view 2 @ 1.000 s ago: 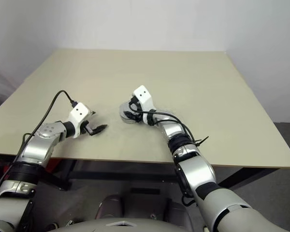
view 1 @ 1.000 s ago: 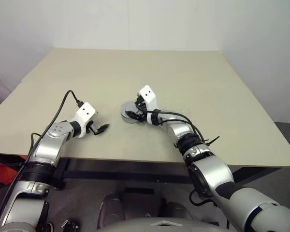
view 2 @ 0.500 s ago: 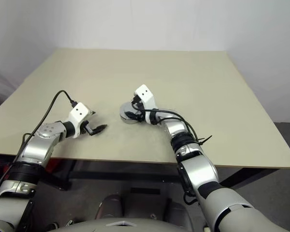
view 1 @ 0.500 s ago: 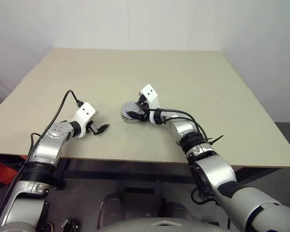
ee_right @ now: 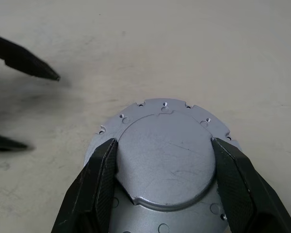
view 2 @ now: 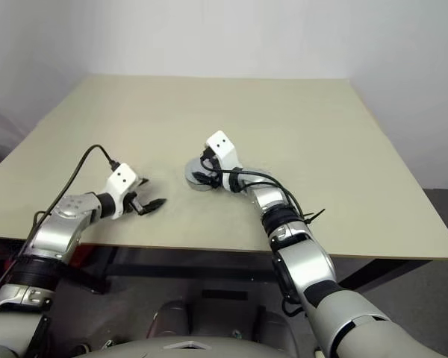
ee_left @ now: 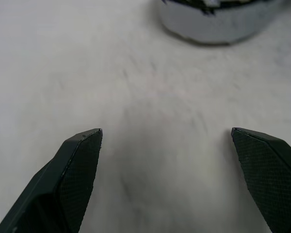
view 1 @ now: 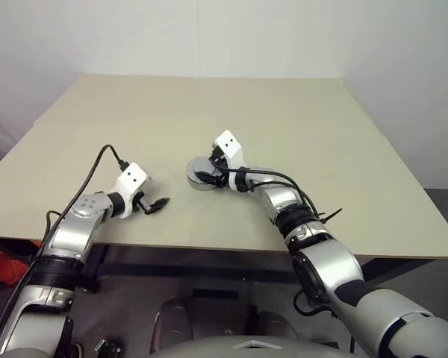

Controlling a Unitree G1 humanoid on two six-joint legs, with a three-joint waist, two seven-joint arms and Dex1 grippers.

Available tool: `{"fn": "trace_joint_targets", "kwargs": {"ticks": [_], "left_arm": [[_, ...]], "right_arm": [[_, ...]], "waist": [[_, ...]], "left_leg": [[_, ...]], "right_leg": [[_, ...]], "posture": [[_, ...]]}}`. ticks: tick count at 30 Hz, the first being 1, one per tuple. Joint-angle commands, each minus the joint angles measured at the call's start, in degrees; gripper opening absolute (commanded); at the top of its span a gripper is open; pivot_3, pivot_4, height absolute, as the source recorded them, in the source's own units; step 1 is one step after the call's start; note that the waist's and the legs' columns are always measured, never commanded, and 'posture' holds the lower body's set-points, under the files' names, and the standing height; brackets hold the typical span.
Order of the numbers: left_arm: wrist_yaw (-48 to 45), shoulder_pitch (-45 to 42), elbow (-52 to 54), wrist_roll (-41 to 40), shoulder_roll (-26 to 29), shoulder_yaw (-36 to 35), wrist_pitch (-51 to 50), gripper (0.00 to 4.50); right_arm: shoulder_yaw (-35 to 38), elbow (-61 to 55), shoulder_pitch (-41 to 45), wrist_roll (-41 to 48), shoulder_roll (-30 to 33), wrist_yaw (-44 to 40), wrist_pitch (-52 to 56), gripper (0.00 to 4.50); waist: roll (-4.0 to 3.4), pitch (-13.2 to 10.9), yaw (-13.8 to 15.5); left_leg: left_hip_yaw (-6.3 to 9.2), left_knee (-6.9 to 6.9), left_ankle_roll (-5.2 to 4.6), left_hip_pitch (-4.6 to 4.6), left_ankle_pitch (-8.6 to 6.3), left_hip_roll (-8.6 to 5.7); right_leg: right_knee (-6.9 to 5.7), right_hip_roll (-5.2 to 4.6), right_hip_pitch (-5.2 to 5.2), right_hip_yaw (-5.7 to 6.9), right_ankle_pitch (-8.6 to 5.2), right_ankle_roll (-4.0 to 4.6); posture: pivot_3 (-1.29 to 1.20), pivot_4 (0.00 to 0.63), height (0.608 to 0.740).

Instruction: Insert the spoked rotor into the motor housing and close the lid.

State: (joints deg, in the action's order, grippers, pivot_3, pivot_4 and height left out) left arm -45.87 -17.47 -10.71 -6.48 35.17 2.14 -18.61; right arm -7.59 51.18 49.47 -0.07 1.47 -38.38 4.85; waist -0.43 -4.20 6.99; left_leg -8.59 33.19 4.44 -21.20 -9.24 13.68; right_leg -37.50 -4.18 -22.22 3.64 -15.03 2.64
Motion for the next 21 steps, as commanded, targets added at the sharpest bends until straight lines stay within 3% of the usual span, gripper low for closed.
{"fn": "trace_joint_targets", "kwargs": {"ticks": [1, 21], "left_arm": [[-0.5, -0.3, 2.0, -1.1, 2.2, -2.8, -0.4, 4.50], [-0.2, -0.3, 4.5, -3.2, 2.3, -3.1, -3.2, 4.50]], "right_arm": [[-0.3, -0.6, 1.0, -0.4, -0.1, 0.0, -0.5, 2.96], [-3.0, 6.8, 2.2, -4.3, -0.9, 3.8, 5.4, 2.96]], "waist": [[0.00, 0.0, 0.0], [0.00, 0.0, -0.3]], "left_leg": [[0.00, 0.00, -0.04, 0.00, -0.02, 0.00], [0.01, -0.03, -0.06, 0.63, -0.04, 0.00]], "right_leg": [[-0.01, 0.00, 0.00, 0.00, 0.00, 0.00], [-0.08, 0.00, 0.45, -0.04, 0.00, 0.00]], "posture": [[0.00, 0.000, 0.740], [0.00, 0.000, 0.740]]}}
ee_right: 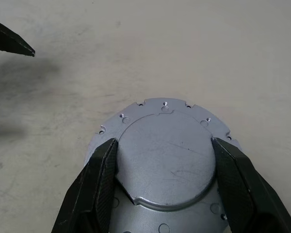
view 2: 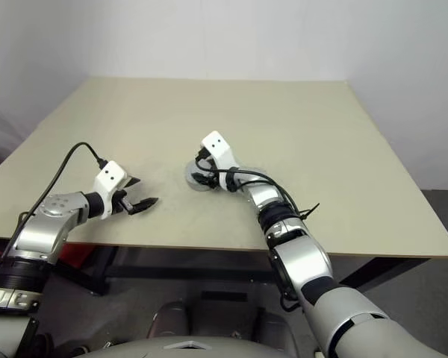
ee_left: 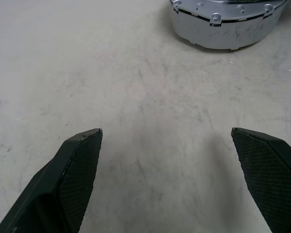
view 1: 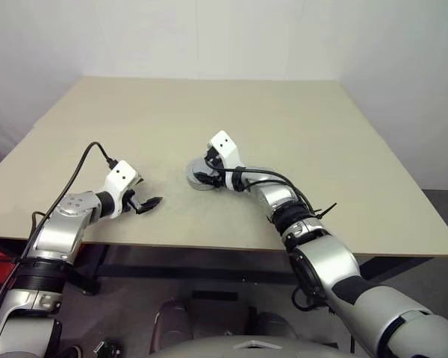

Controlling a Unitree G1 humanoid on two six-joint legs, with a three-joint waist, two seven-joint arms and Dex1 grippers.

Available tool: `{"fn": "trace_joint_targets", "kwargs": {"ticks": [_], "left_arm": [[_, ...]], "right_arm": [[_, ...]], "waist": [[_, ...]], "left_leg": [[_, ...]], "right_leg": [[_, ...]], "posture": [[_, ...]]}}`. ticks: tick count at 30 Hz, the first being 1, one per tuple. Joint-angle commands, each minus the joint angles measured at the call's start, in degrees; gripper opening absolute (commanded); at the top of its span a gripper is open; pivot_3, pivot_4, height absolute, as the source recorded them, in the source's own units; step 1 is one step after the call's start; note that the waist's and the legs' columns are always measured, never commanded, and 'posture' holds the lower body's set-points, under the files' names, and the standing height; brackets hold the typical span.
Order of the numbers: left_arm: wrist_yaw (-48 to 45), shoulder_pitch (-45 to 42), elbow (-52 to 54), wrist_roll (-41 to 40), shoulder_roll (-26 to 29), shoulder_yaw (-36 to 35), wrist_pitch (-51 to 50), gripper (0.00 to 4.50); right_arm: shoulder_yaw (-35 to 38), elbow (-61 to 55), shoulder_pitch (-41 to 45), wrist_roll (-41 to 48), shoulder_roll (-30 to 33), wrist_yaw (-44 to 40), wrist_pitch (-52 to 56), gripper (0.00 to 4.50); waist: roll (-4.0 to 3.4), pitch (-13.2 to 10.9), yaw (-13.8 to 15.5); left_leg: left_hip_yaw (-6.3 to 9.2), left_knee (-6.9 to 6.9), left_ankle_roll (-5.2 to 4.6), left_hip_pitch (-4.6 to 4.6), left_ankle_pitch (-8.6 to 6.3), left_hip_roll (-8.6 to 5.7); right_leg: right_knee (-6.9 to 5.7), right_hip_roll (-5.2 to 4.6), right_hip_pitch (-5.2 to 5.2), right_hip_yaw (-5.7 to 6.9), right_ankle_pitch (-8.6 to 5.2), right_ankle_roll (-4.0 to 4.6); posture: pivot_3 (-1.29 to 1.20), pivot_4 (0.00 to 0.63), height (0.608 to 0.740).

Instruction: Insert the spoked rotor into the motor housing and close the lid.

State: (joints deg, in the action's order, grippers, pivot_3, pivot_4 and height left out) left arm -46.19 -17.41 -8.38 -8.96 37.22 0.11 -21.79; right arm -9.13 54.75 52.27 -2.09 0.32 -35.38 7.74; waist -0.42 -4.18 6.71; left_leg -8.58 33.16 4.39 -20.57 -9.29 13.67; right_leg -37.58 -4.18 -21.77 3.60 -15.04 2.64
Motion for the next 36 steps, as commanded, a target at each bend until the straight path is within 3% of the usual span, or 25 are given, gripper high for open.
{"fn": "trace_joint_targets", "kwargs": {"ticks": [1, 5, 14, 26, 29, 36], "left_arm": [[0.1, -0.3, 2.2, -0.7, 0.3, -1.2, -0.1, 4.50], [0.4, -0.1, 2.6, -1.1, 0.2, -1.6, -0.5, 4.50], [1.3, 0.2, 4.2, -2.1, -0.3, -1.6, -2.0, 4.50], [9.7, -9.1, 4.5, -12.2, -12.8, -6.7, -14.7, 4.50], [11.0, -12.0, 2.6, -14.0, -15.2, -7.6, -16.1, 3.88], [11.7, -17.9, -4.5, -16.1, -20.1, -7.6, -18.1, 1.58]], "right_arm": [[-2.0, 3.3, -0.7, -2.6, 0.3, 0.3, 2.6, 2.96], [-3.9, 3.4, -1.4, -4.0, 1.1, -0.5, 2.9, 2.96], [-5.4, 3.3, -1.8, -5.1, 2.4, -1.1, 3.6, 2.96], [-4.9, 2.9, -1.6, -4.8, 3.1, -0.8, 4.3, 2.96], [-4.8, 2.8, -1.7, -4.8, 3.3, -0.7, 4.3, 2.96], [-4.6, 2.6, -1.5, -4.7, 3.4, -0.5, 4.2, 2.96]], "waist": [[-0.01, 0.0, 0.0], [-0.02, 0.0, 0.0], [-0.14, 0.2, 0.1], [-0.26, 0.3, 0.3], [-0.31, 0.3, 0.3], [-0.35, 0.3, 0.4]], "left_leg": [[0.00, -0.03, 0.00, 0.14, 0.00, 0.00], [0.00, -0.12, -0.03, 0.55, -0.03, -0.01], [-0.01, -0.18, -0.13, 0.55, -0.09, -0.07], [-0.02, -0.18, -0.13, 0.53, -0.09, -0.14], [-0.02, -0.18, -0.13, 0.51, -0.08, -0.14], [-0.03, -0.23, -0.14, 0.50, -0.09, -0.16]], "right_leg": [[0.01, 0.00, 0.13, -0.01, 0.00, 0.00], [0.11, 0.00, 0.54, -0.05, -0.03, -0.02], [0.28, -0.01, 0.59, -0.10, -0.03, -0.01], [0.30, -0.03, 0.64, -0.13, -0.03, -0.02], [0.35, -0.03, 0.63, -0.13, -0.02, -0.01], [0.45, -0.03, 0.66, -0.13, -0.03, -0.03]], "posture": [[0.00, 0.000, 0.740], [0.00, 0.000, 0.740], [0.00, 0.000, 0.740], [0.00, 0.000, 0.740], [0.00, 0.000, 0.740], [0.00, 0.000, 0.740]]}}
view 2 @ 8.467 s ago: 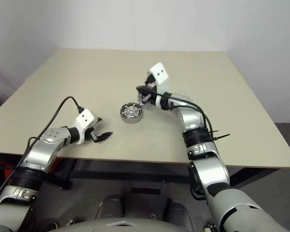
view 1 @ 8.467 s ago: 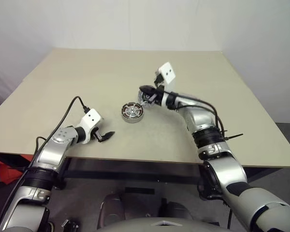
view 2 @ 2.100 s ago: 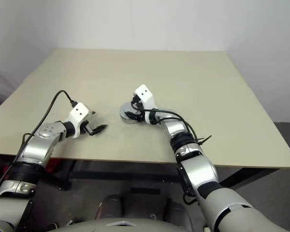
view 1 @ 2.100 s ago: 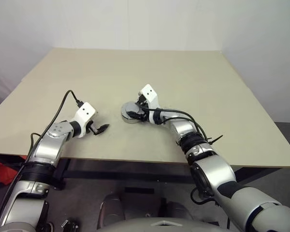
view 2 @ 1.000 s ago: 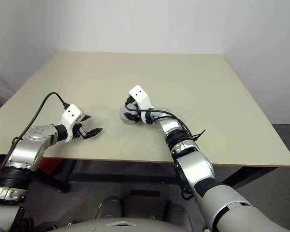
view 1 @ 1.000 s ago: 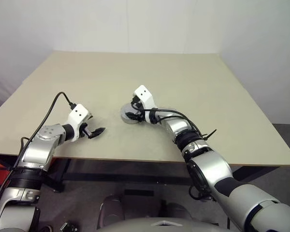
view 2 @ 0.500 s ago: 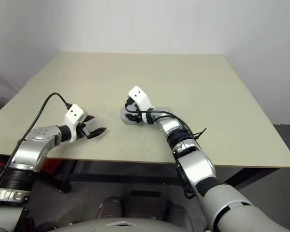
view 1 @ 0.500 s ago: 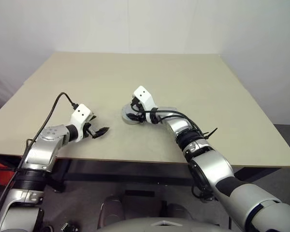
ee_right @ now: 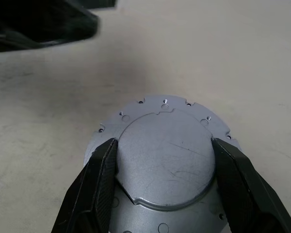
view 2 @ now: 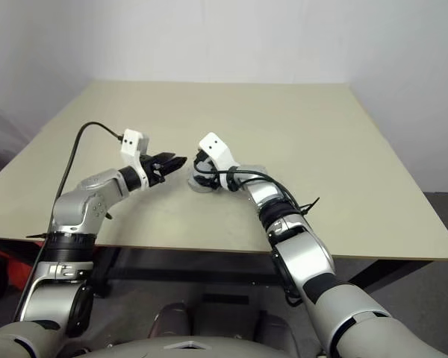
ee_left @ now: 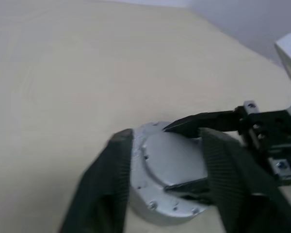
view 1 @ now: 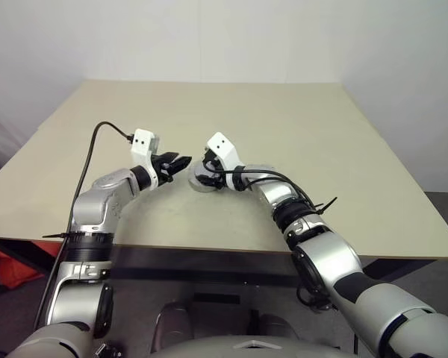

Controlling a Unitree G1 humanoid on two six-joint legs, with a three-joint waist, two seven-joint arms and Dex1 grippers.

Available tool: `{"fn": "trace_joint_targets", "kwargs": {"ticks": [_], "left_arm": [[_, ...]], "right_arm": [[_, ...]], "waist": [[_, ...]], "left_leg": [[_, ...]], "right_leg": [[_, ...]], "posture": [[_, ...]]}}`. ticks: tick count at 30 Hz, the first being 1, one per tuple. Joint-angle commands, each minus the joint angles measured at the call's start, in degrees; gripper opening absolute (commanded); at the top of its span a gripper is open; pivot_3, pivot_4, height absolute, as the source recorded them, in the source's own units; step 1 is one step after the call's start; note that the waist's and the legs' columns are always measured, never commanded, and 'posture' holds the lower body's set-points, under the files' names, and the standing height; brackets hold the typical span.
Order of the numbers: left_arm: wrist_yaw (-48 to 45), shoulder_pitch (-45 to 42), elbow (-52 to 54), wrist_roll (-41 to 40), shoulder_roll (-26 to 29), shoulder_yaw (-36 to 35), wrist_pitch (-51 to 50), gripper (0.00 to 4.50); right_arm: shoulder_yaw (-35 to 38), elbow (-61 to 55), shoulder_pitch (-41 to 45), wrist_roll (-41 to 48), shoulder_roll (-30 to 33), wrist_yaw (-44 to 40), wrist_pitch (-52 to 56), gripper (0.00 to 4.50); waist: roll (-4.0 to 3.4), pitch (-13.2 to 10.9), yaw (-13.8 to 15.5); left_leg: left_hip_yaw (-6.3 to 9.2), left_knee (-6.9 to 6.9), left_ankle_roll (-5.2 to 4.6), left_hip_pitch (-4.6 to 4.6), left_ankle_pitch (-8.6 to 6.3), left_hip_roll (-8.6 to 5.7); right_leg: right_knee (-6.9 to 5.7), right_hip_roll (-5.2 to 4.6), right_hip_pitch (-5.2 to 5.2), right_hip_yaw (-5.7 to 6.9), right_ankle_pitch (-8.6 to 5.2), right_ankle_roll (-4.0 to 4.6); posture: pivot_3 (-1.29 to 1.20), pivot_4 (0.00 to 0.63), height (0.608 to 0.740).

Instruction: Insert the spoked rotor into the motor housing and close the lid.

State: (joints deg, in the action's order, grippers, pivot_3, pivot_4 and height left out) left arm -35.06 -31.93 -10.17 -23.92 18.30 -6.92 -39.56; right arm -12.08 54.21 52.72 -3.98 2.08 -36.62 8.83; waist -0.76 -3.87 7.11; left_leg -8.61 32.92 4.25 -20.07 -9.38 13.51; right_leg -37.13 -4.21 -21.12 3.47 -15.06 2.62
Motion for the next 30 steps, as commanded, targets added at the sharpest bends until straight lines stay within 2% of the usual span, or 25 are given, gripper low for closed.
{"fn": "trace_joint_targets", "kwargs": {"ticks": [1, 4, 5, 14, 22, 30], "left_arm": [[0.7, -3.9, -4.3, -0.1, -1.5, 0.4, 0.1, 1.22], [2.6, -5.6, -8.3, 2.1, -2.8, 1.8, 0.7, 0.19], [4.0, -6.3, -9.8, 2.9, -3.3, 2.0, 0.8, 0.03], [7.8, -8.8, -14.8, 5.6, -4.2, 2.9, -1.4, 0.03], [8.6, -10.5, -15.3, 4.1, -4.1, 2.4, -10.9, 0.03], [8.7, -10.5, -14.6, 3.7, -3.9, 2.1, -15.4, 0.03]], "right_arm": [[-1.7, 3.1, -1.9, -2.9, 1.7, 0.8, 3.1, 2.96], [-1.5, 3.1, -1.9, -2.8, 1.8, 1.0, 3.0, 2.96], [-1.5, 3.0, -1.9, -2.8, 1.9, 1.1, 3.1, 2.96], [-1.1, 2.7, -1.9, -2.6, 2.4, 1.3, 3.2, 2.96], [-0.7, 2.1, -1.4, -2.2, 2.4, 1.3, 3.8, 2.96], [-0.1, 1.2, -1.2, -1.7, 2.7, 1.2, 4.8, 2.96]], "waist": [[0.00, 0.0, 0.0], [-0.03, 0.0, 0.0], [-0.04, 0.0, 0.0], [-0.05, 0.0, 0.0], [-0.10, 0.0, 0.1], [-0.13, 0.1, 0.2]], "left_leg": [[0.00, 0.00, 0.00, 0.00, 0.00, -0.01], [0.00, -0.06, 0.00, 0.01, 0.00, -0.02], [0.00, -0.13, 0.00, 0.02, 0.00, -0.03], [0.00, -0.24, 0.01, 0.01, 0.01, -0.04], [0.01, -0.31, 0.01, 0.02, 0.01, -0.09], [0.01, -0.52, 0.01, 0.04, 0.01, -0.19]], "right_leg": [[0.01, 0.00, 0.01, 0.00, 0.00, -0.01], [0.11, 0.00, 0.05, 0.00, 0.00, -0.03], [0.17, 0.00, 0.06, 0.00, 0.00, -0.03], [0.27, 0.00, 0.05, 0.00, 0.01, -0.04], [0.31, -0.02, 0.07, 0.00, -0.01, -0.08], [0.38, -0.09, 0.08, 0.00, -0.10, -0.24]], "posture": [[0.00, 0.000, 0.740], [0.00, 0.000, 0.740], [0.00, 0.000, 0.740], [0.00, 0.000, 0.740], [0.00, 0.000, 0.740], [0.00, 0.000, 0.740]]}}
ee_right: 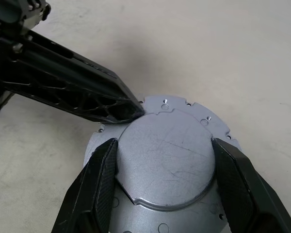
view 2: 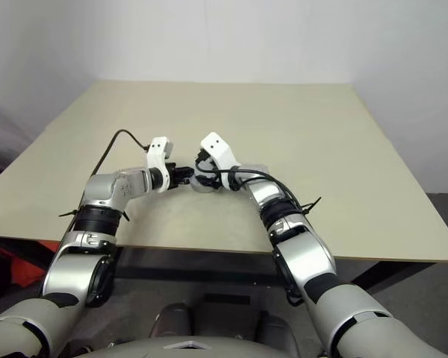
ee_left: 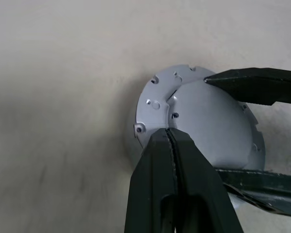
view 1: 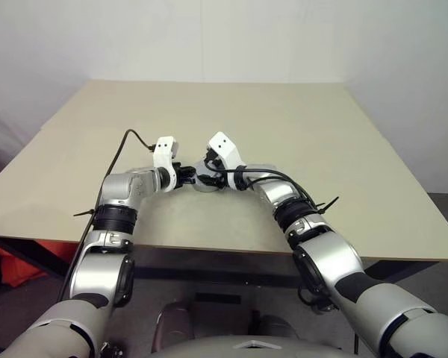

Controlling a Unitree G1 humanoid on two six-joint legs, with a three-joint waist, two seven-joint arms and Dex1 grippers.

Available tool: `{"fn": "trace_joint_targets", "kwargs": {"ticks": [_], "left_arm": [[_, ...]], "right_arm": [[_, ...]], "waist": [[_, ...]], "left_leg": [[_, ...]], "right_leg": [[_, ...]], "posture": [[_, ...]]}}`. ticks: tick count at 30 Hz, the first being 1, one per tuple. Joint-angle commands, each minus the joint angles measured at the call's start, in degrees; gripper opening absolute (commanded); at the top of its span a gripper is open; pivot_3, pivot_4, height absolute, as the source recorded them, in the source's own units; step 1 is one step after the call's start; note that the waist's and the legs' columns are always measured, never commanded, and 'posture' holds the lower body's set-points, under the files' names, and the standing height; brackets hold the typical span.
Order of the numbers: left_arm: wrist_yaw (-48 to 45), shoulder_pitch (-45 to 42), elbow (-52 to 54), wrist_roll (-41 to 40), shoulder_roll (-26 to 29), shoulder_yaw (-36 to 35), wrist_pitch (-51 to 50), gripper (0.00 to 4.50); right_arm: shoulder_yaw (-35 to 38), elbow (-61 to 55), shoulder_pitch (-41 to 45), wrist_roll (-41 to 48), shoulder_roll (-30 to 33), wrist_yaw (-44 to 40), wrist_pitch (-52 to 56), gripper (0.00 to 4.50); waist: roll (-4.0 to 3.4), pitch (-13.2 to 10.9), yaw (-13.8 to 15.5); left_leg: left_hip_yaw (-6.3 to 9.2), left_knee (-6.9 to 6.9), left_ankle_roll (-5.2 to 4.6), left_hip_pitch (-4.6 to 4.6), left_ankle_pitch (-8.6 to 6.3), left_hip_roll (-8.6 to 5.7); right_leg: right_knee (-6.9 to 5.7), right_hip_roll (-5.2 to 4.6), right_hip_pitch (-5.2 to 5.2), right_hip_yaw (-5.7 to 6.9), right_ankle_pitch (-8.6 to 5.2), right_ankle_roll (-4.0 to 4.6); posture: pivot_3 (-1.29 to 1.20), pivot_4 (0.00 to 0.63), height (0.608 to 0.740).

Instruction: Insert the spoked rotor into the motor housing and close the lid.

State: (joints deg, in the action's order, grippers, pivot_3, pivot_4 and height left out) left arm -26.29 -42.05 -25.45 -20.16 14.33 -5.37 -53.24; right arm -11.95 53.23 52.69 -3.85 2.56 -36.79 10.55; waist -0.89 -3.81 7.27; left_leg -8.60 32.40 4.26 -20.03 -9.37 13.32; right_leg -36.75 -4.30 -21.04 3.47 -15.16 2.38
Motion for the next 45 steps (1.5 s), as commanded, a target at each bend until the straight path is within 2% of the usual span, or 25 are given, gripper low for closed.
{"fn": "trace_joint_targets", "kwargs": {"ticks": [1, 6, 8, 11, 13, 22, 29, 45], "left_arm": [[-0.1, -0.4, 0.8, 0.0, 0.1, 0.6, -1.9, 0.03], [-0.2, -0.4, 0.9, 0.1, 0.1, 0.6, -2.0, 0.03], [-0.2, -0.5, 0.9, 0.1, 0.1, 0.6, -2.0, 0.00], [-0.3, -0.6, 0.6, 0.3, 0.3, 0.5, -1.7, 0.00], [-0.4, -0.6, 0.6, 0.4, 0.4, 0.7, -1.6, 0.00], [-0.9, -0.8, 0.4, 0.6, 1.0, 0.6, -1.5, 0.00], [-1.4, -1.0, 0.0, 0.5, 1.3, 0.5, -1.5, 0.00], [-2.8, -2.4, -1.7, 0.3, 2.2, 0.5, -0.7, 0.00]], "right_arm": [[-0.2, 2.1, -1.2, -1.7, 2.3, 1.3, 3.2, 2.96], [0.9, 1.5, -0.8, -0.2, 2.6, -0.1, 3.6, 2.96], [1.2, 1.2, -0.6, 0.0, 2.8, -0.1, 3.8, 3.70], [1.1, 0.6, -0.3, -0.2, 3.0, 0.1, 3.2, 4.48], [1.2, 0.0, -0.1, 0.1, 3.1, -0.4, 3.3, 4.48], [1.7, -4.8, -0.4, 1.6, 4.3, -3.9, 5.0, 4.48], [2.5, -10.0, -0.5, 3.2, 6.6, -7.2, 7.3, 4.48], [3.4, -12.2, -0.5, 5.2, 8.0, -7.1, 9.1, 4.48]], "waist": [[0.00, 0.0, 0.0], [0.00, 0.0, 0.2], [0.00, 0.0, 0.2], [0.00, 0.0, 0.3], [0.00, 0.0, 0.3], [0.00, 0.0, 0.4], [0.00, 0.0, 0.4], [0.12, -0.1, 0.3]], "left_leg": [[0.00, -0.02, 0.00, 0.00, 0.00, 0.00], [0.01, -0.08, 0.00, -0.02, 0.00, -0.03], [0.01, -0.09, 0.00, -0.05, 0.00, -0.04], [0.01, -0.11, 0.00, -0.10, 0.00, -0.06], [0.01, -0.12, 0.00, -0.13, 0.00, -0.08], [0.01, -0.17, 0.00, -0.31, 0.00, -0.10], [0.05, -0.16, 0.00, -0.85, 0.01, -0.14], [0.06, -0.16, -0.08, -1.20, -0.03, -0.19]], "right_leg": [[0.00, 0.00, 0.00, 0.00, -0.02, -0.03], [0.04, -0.02, 0.00, 0.00, -0.11, -0.18], [0.07, -0.02, 0.00, 0.00, -0.11, -0.19], [0.13, -0.04, 0.00, 0.00, -0.09, -0.15], [0.18, -0.04, -0.01, -0.01, 0.05, 0.10], [0.40, -0.04, -0.05, -0.01, 0.05, 0.08], [0.71, -0.03, -0.28, 0.02, 0.07, 0.07], [1.04, -0.03, -0.42, 0.07, 0.19, -0.09]], "posture": [[0.00, 0.000, 0.740], [0.00, 0.000, 0.740], [0.00, 0.000, 0.740], [0.00, 0.000, 0.740], [0.00, 0.000, 0.740], [0.00, 0.000, 0.740], [0.00, 0.000, 0.740], [0.00, 0.000, 0.740]]}}
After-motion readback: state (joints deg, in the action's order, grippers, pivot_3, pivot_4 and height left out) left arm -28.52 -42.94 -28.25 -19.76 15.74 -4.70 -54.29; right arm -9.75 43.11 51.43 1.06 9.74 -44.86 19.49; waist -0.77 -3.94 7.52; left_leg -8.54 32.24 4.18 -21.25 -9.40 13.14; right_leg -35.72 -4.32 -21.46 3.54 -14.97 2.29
